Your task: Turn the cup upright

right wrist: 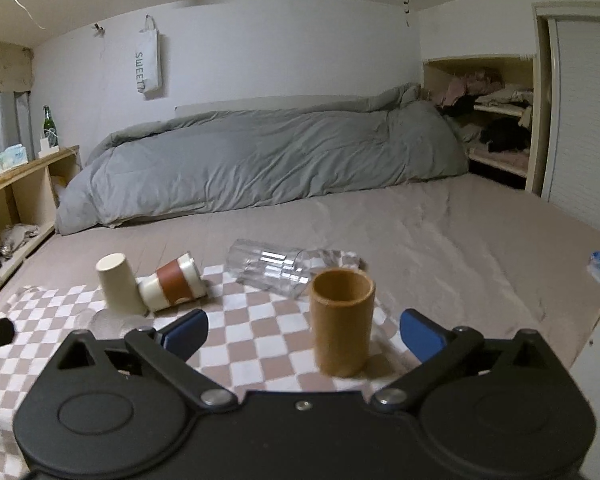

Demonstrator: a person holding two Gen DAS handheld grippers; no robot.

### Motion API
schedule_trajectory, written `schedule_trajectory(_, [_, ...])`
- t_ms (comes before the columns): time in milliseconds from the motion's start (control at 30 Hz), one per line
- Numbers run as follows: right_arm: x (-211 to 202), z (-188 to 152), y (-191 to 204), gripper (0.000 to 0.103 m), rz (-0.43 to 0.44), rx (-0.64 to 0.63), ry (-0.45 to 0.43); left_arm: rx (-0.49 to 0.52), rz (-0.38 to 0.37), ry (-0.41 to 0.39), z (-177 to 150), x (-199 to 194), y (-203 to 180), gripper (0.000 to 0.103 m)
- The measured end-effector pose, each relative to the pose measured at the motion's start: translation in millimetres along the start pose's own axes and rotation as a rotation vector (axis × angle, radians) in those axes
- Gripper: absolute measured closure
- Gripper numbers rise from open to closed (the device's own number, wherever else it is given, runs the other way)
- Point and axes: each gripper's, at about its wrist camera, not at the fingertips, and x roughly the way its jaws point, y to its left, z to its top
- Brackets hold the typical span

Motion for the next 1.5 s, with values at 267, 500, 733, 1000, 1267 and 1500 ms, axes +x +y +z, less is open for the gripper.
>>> schedule_trajectory(267, [-20.1,-23.3,13.0,0.000,-0.010,-0.012,0.001,0.005,0.004,-0.006,-11.5,-15.6,6.6,0.000])
schedule_trajectory(500, [-28.8,-28.7,14.9,0.000,-0.012,0.010,-0.016,0.036,0.019,0.002,-18.5,-21.8,4.8,0.000])
schedule_trajectory(733, [-29.7,-33.0,22.6,0.000,0.001,-0.011,0.002,0.027,0.023,0.017,-19.5,-19.3,6.6,0.000])
schedule_trajectory(1000, [-29.2,-34.8,27.3,0.000,0.000,-0.024,0.016,0.028,0.022,0.020,-20.5,-17.6,6.0,0.000])
schedule_trajectory(1267, [-28.2,-35.1,27.6,0.000,-0.004,-0.024,0.022,0.026,0.024,0.023,-21.4,-16.7,6.0,0.000])
schedule_trajectory(1500, [-28.6,-35.5,28.0,0.000,-0.003,-0.030,0.021,0.018,0.029,0.029,-23.3,-14.4,6.0,0.000])
